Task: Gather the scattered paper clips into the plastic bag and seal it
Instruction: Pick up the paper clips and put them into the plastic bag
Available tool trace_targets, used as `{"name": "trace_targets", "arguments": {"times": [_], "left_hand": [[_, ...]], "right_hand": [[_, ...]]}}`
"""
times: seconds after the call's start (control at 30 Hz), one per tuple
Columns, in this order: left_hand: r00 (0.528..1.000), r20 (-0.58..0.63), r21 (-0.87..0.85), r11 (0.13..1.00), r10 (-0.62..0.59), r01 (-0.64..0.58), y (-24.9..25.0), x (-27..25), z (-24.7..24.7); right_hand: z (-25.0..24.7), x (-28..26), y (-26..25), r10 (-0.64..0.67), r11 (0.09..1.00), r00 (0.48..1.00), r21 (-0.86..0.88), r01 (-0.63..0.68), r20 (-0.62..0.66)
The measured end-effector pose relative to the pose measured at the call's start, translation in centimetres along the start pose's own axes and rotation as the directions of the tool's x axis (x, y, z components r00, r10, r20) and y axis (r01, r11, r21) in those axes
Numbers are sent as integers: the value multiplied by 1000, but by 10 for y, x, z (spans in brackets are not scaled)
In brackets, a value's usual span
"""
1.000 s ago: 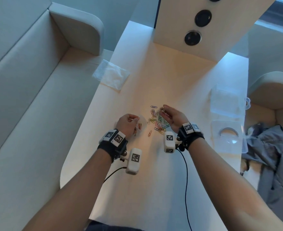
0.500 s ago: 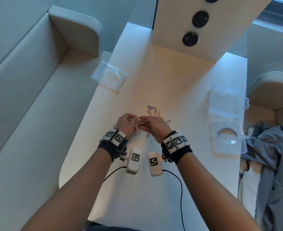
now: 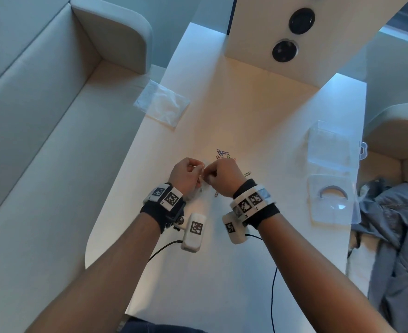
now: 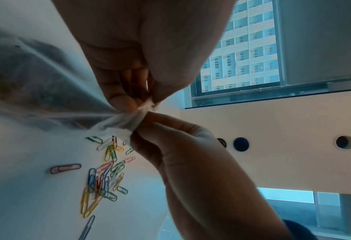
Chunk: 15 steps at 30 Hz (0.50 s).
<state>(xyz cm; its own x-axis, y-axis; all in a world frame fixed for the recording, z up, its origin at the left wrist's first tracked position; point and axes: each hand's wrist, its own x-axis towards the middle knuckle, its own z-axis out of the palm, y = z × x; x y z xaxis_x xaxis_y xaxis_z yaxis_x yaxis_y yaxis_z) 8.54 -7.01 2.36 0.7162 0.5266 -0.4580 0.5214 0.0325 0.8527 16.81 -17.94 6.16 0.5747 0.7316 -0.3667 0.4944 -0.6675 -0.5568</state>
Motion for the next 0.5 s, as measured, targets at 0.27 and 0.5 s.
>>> {"name": "trace_targets", "arguments": {"times": [0.27, 0.5], "left_hand": [[1000, -8, -49, 999, -3, 3, -3, -11, -22], [1000, 28, -24, 1000, -1, 2, -3, -16, -31]], "right_hand": [[-21, 66, 53, 221, 968, 948, 173, -184, -227], [37, 46, 88, 7, 898, 989, -436, 59, 148]]}}
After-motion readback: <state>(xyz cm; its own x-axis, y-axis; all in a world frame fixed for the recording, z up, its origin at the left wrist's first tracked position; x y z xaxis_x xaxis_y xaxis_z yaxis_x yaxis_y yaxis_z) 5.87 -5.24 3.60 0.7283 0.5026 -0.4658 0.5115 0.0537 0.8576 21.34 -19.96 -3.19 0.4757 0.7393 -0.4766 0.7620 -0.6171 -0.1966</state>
